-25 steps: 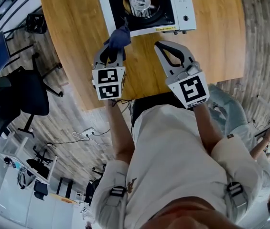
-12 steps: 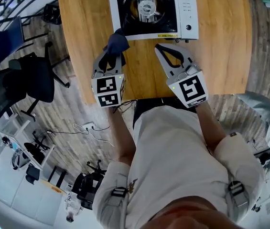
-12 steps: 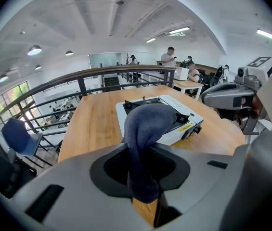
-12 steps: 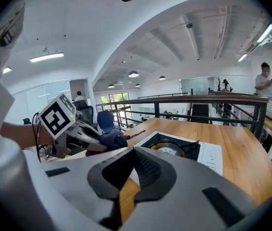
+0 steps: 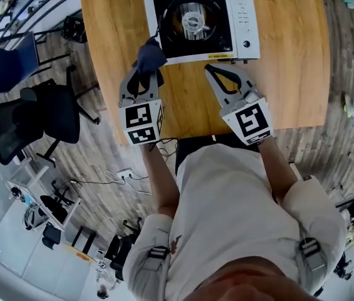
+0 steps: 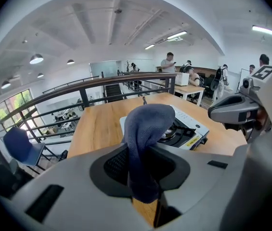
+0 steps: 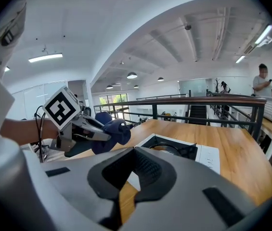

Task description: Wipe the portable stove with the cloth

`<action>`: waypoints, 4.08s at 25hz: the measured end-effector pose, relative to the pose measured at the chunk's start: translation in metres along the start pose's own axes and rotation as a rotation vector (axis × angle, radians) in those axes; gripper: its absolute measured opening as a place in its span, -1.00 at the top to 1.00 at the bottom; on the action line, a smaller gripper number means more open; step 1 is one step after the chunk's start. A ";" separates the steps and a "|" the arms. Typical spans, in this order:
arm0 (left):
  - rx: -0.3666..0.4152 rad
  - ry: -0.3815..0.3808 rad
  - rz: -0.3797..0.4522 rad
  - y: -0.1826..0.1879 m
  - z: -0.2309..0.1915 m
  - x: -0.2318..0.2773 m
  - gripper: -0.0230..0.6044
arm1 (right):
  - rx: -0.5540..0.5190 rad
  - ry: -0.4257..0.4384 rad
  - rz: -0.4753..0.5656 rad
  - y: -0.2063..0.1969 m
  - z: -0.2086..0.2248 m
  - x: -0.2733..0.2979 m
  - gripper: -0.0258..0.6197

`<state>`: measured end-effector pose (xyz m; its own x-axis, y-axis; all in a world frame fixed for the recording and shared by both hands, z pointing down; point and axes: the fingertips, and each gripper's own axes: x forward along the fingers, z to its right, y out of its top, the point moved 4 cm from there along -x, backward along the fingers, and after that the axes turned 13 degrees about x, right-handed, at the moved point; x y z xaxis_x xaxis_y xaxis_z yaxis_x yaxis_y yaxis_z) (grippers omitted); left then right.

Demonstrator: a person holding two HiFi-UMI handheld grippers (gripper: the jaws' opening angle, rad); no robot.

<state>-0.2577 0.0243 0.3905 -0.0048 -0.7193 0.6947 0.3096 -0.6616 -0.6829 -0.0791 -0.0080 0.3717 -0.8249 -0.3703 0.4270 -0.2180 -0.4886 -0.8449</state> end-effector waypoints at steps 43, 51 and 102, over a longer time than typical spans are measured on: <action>0.082 -0.143 0.238 0.056 -0.094 0.162 0.61 | 0.119 -0.177 -0.077 0.002 0.004 0.089 0.86; 0.072 -0.183 0.186 0.048 -0.087 0.193 0.61 | 0.136 -0.191 -0.090 0.002 0.009 0.091 0.86; 0.106 -0.210 0.104 -0.009 -0.031 0.129 0.62 | 0.096 -0.155 -0.082 -0.023 -0.025 0.071 0.86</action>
<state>-0.2908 -0.0691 0.4790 0.2266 -0.7151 0.6612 0.3959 -0.5526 -0.7334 -0.1460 -0.0034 0.4129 -0.7150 -0.4397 0.5435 -0.2243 -0.5922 -0.7740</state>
